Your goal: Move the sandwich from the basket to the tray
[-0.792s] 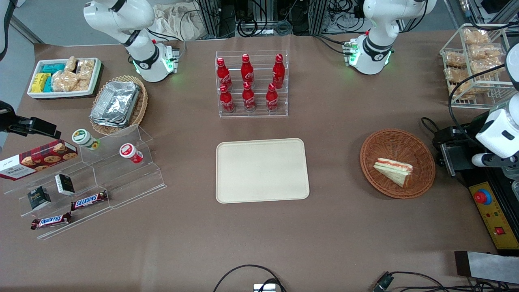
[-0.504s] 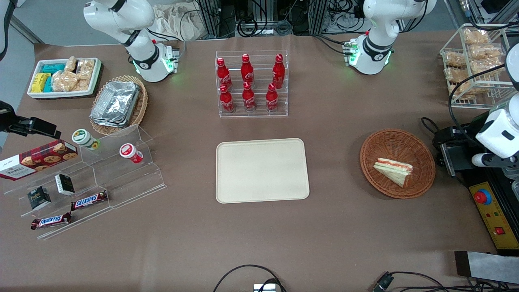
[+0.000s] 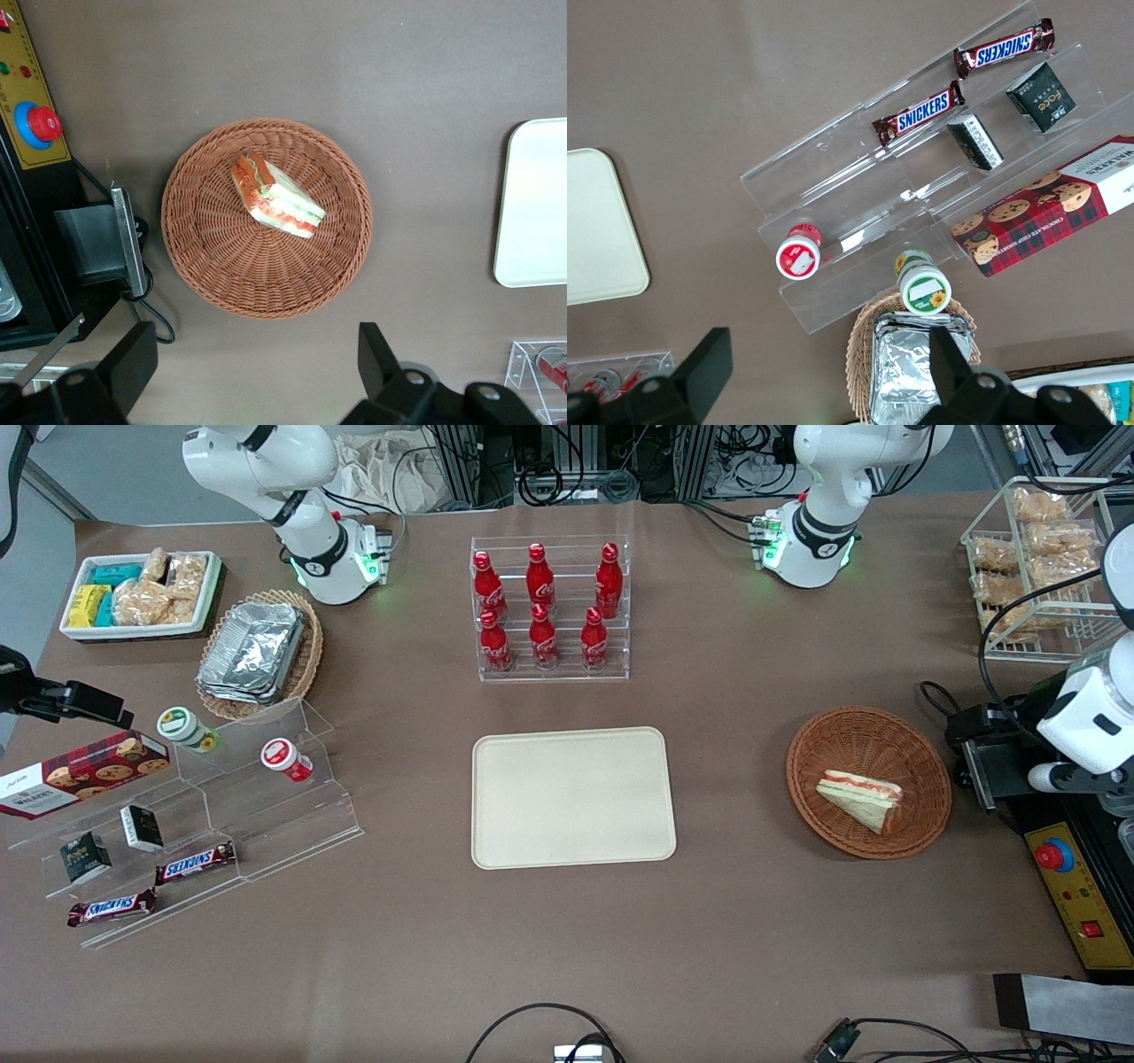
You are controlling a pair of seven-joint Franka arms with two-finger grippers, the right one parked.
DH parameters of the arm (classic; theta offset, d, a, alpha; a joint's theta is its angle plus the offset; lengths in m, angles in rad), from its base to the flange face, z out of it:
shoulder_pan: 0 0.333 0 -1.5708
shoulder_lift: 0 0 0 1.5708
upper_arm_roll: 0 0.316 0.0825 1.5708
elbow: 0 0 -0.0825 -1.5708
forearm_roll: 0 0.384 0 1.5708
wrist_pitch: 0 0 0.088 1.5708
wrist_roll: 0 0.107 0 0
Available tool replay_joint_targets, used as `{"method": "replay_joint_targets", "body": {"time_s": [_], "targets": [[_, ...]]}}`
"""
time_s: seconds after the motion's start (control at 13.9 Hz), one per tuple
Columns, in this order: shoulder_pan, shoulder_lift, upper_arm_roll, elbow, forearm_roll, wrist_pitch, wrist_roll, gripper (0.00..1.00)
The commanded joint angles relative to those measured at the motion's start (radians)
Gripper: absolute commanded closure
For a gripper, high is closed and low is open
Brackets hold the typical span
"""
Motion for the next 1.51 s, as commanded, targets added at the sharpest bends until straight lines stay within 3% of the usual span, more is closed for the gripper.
{"method": "replay_joint_targets", "body": {"time_s": [0.0,0.29,0.72,1.15,1.44], "targets": [[0.000,0.016,0.001,0.010,0.015,-0.016,-0.044,0.00],[-0.003,-0.001,0.001,-0.048,0.013,0.016,-0.223,0.00],[-0.006,-0.050,0.000,-0.235,0.012,0.196,-0.421,0.00],[0.001,-0.012,0.003,-0.436,0.007,0.492,-0.438,0.00],[0.043,0.073,0.003,-0.445,0.006,0.544,-0.443,0.00]]}}
